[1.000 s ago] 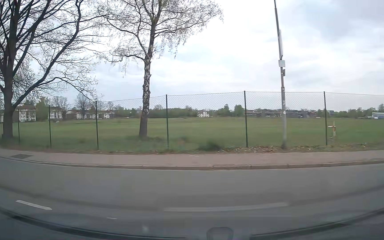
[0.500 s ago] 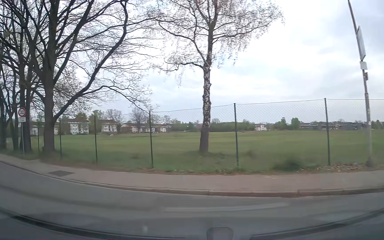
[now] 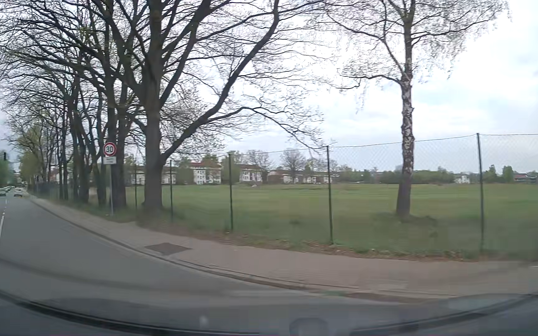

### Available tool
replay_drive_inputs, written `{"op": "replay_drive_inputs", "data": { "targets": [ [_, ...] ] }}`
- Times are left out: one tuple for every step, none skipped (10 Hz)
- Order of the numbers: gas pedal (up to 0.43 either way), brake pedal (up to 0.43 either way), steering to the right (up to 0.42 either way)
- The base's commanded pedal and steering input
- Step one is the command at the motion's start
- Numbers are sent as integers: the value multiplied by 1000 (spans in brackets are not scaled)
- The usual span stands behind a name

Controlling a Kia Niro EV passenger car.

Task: Follow the waypoints while adhering to traffic rules and regulations

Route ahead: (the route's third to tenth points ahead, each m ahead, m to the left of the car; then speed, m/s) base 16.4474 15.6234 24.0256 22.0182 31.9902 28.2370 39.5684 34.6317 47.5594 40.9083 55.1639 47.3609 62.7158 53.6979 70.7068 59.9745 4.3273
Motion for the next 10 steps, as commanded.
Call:
{"op": "replay_drive_inputs", "data": {
  "targets": [
    [197,0,-560],
    [197,0,-554],
    [197,0,-542],
    [197,0,-526],
    [209,0,-507],
    [209,0,-479],
    [209,0,-450],
    [209,0,-421],
    [220,0,-377],
    [220,0,-340]
  ]
}}
